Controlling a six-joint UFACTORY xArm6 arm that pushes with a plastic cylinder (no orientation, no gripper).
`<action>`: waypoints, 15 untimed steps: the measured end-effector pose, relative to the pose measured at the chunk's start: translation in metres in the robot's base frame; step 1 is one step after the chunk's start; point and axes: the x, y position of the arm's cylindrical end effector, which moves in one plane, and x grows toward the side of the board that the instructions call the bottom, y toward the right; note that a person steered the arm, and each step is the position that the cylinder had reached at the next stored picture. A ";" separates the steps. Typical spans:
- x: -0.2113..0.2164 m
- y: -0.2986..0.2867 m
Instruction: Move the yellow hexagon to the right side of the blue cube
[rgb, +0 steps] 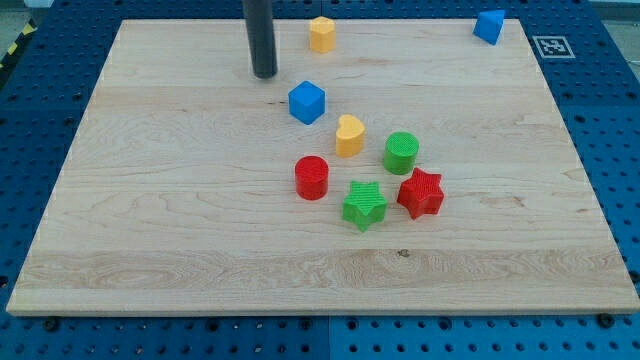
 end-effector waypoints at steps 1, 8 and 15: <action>-0.052 -0.007; -0.077 0.089; 0.003 0.182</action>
